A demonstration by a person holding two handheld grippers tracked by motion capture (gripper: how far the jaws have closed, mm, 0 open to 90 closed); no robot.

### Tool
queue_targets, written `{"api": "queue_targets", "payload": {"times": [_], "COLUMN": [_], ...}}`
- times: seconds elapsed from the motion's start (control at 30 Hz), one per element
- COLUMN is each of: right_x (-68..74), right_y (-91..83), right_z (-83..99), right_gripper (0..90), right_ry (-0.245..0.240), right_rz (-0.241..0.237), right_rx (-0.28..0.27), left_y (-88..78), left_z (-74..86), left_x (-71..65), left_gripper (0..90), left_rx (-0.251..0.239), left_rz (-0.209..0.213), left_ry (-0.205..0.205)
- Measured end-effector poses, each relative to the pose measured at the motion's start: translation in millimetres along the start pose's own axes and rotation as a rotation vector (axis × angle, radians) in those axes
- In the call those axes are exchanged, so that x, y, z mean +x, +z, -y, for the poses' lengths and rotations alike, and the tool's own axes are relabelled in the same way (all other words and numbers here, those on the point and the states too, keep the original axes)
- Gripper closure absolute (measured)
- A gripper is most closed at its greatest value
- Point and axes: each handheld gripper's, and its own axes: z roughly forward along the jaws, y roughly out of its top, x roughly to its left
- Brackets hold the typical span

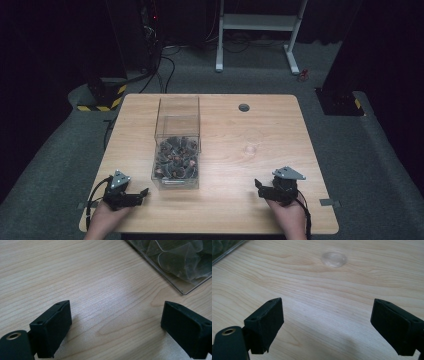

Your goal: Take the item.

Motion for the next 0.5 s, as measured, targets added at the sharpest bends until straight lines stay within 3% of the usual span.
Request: {"api": "queue_targets", "payload": {"times": [0.1, 0.5], "right_x": [6.2, 19.1], "right_y": [0.4, 7.4], "right_z": [-3.8, -5.3], "right_gripper": [11.5, 11.2], "right_ry": [-0.014, -0.044], "right_rz": [-0.031, -0.045], "right_rx": [0.001, 0.009], "left_y": [0.0, -0.2], "left_z": [0.1, 0.4], "left_x": [-0.1, -0.5], "left_gripper": [10.0, 10.1], "left_rx": [-0.002, -0.002], "left_rz": [-0.001, -0.001], "left_ry": [0.000, -0.005]}}
